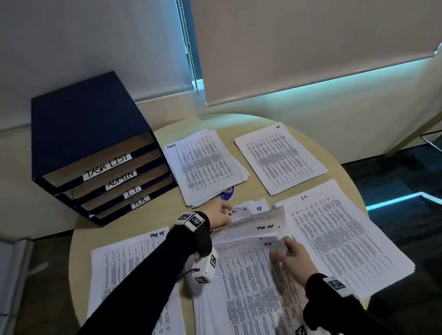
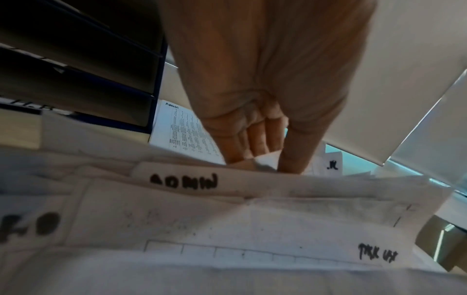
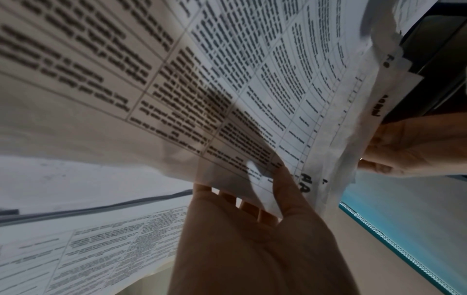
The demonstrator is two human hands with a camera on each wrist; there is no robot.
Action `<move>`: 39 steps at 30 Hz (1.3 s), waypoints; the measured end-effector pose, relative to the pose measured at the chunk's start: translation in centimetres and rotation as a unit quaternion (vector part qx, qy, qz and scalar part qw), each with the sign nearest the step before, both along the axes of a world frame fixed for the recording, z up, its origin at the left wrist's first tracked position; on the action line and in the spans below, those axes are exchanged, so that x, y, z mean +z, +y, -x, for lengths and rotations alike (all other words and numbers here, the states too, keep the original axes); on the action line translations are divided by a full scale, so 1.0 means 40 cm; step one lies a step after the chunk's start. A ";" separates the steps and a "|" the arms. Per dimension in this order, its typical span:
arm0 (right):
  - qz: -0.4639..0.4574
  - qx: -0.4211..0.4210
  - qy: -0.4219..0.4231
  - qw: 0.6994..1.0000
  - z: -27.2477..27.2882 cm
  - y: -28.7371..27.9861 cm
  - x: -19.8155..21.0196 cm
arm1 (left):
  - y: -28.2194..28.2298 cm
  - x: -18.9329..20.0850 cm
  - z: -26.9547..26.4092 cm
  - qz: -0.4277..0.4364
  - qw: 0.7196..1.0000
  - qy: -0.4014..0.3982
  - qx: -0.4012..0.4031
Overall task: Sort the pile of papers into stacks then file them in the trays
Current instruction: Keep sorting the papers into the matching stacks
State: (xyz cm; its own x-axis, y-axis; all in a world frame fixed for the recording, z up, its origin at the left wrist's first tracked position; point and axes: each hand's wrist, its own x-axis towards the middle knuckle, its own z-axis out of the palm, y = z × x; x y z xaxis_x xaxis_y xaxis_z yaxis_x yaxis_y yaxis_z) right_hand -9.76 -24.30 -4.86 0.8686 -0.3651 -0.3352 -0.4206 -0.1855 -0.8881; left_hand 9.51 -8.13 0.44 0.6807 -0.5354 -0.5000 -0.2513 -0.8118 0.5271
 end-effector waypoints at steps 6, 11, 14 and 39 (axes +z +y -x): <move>0.004 0.015 -0.003 1.000 -0.001 0.005 0.011 | 0.011 0.004 0.036 0.001 0.994 -0.111 -0.002; -0.006 0.031 0.001 1.000 0.004 0.016 0.031 | 0.016 0.050 0.095 0.001 0.965 -0.236 -0.116; -0.005 0.032 0.018 0.999 0.003 0.016 0.026 | 0.029 0.079 0.137 0.010 0.950 -0.282 -0.134; -0.333 -0.028 -0.007 0.943 0.019 -0.126 0.127 | 0.238 0.261 -0.072 0.105 0.987 -0.120 0.008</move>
State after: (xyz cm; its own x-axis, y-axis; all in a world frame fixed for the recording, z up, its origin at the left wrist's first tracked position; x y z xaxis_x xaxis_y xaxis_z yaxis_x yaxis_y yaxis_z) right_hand -10.50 -29.34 0.23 0.8607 -0.1233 -0.4939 -0.3998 0.4370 -0.8057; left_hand 12.39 1.38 10.88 0.7757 -0.5975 -0.2032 -0.3764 -0.6964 0.6110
